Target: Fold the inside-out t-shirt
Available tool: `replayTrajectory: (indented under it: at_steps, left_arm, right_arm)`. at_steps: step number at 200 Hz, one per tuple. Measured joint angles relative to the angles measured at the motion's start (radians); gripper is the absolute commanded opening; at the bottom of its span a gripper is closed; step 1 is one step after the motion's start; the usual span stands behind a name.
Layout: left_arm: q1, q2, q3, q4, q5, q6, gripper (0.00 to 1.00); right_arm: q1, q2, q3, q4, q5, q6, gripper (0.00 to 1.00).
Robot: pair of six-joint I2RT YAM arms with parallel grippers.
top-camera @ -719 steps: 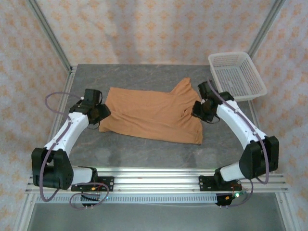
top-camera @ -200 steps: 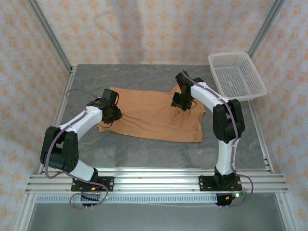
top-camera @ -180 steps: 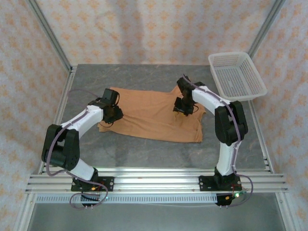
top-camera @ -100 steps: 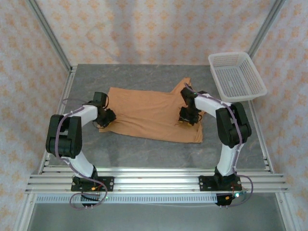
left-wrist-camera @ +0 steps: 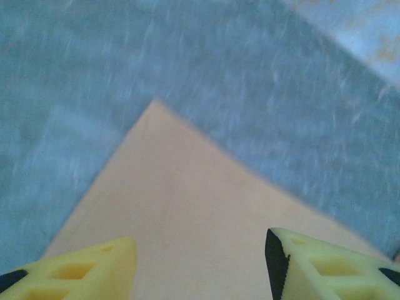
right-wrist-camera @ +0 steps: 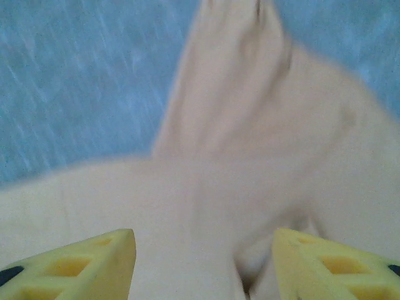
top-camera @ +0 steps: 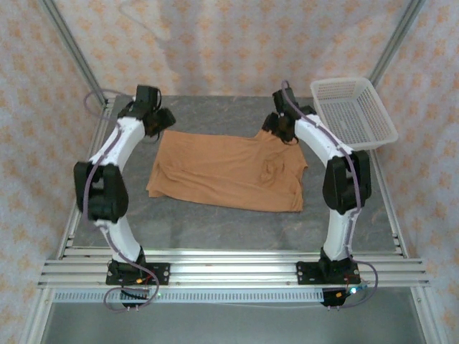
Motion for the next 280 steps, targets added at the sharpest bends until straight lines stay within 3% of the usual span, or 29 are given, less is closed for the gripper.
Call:
replayTrajectory:
  at_steps: [28, 74, 147, 182, 206, 228, 280]
  left_arm:
    - [0.009, 0.259, 0.277, -0.082, -0.032, 0.053, 0.57]
    - [0.040, 0.473, 0.417, -0.209, -0.024, 0.097, 0.58]
    - [0.068, 0.597, 0.564, -0.244, 0.055, 0.114, 0.57]
    - [0.073, 0.636, 0.599, -0.251, 0.092, 0.106, 0.43]
    - [0.077, 0.647, 0.605, -0.257, 0.102, 0.106, 0.22]
    - [0.089, 0.650, 0.609, -0.267, 0.107, 0.096, 0.00]
    - [0.087, 0.650, 0.617, -0.273, 0.133, 0.086, 0.00]
  right_arm:
    - [-0.065, 0.240, 0.279, 0.010, 0.044, 0.021, 0.59]
    - [-0.121, 0.618, 0.657, -0.064, 0.005, 0.031, 0.59]
    - [-0.114, 0.653, 0.703, -0.060, -0.089, 0.027, 0.51]
    - [-0.116, 0.657, 0.703, -0.057, -0.109, 0.007, 0.29]
    - [-0.119, 0.661, 0.703, -0.057, -0.126, 0.004, 0.10]
    - [-0.121, 0.664, 0.706, -0.060, -0.136, -0.013, 0.00]
    - [-0.128, 0.652, 0.739, -0.087, -0.168, -0.051, 0.00]
